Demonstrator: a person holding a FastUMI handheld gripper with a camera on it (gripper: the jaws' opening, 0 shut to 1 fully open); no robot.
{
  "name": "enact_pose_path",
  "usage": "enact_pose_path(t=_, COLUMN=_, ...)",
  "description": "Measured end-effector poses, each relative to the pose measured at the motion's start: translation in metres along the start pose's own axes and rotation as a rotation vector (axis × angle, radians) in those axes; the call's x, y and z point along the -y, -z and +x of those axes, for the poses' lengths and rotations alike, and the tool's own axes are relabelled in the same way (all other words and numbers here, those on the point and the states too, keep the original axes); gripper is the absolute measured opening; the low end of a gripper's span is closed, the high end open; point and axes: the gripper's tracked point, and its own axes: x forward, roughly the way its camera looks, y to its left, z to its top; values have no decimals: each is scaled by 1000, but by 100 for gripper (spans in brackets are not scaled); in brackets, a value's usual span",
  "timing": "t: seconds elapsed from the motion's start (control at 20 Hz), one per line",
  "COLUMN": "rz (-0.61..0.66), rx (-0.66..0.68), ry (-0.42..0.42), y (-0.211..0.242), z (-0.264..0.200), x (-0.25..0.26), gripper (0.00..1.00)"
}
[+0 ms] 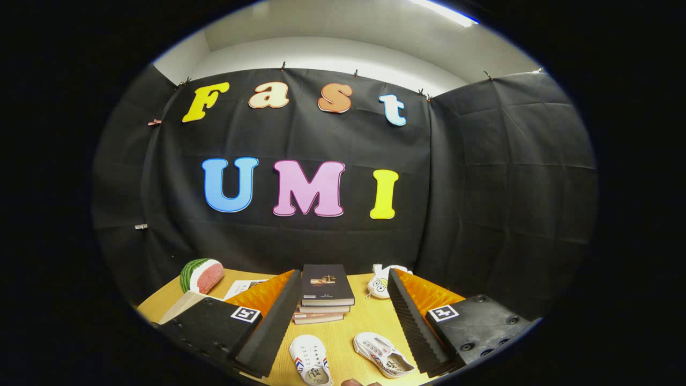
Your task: Open the storage box then place both shoes into the box .Put the left shoe in first, then the right shoe, with the right side of both shoes facing outward in a uniform manner.
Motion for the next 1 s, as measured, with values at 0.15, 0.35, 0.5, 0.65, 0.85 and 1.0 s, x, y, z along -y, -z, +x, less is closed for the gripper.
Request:
enact_pose_path(t=0.15, rz=-3, rx=-27, ry=-34, y=0, z=11, x=-3, gripper=97)
enact_pose_path(t=0.35, rz=46, rx=-110, ry=-177, y=7, z=29, x=-26, gripper=97)
enact_pose_path(t=0.5, rz=117, rx=-195, ry=-295, y=24, z=30, x=-42, gripper=97)
enact_pose_path(t=0.65, rz=200, rx=-310, ry=-399, y=47, z=28, x=-60, gripper=98)
enact_pose_path(t=0.85, rz=352, rx=-499, ry=-541, y=88, z=18, x=-90, gripper=98)
enact_pose_path(t=1.0, rz=475, rx=-709, ry=-639, y=131, z=-2, x=-117, gripper=98)
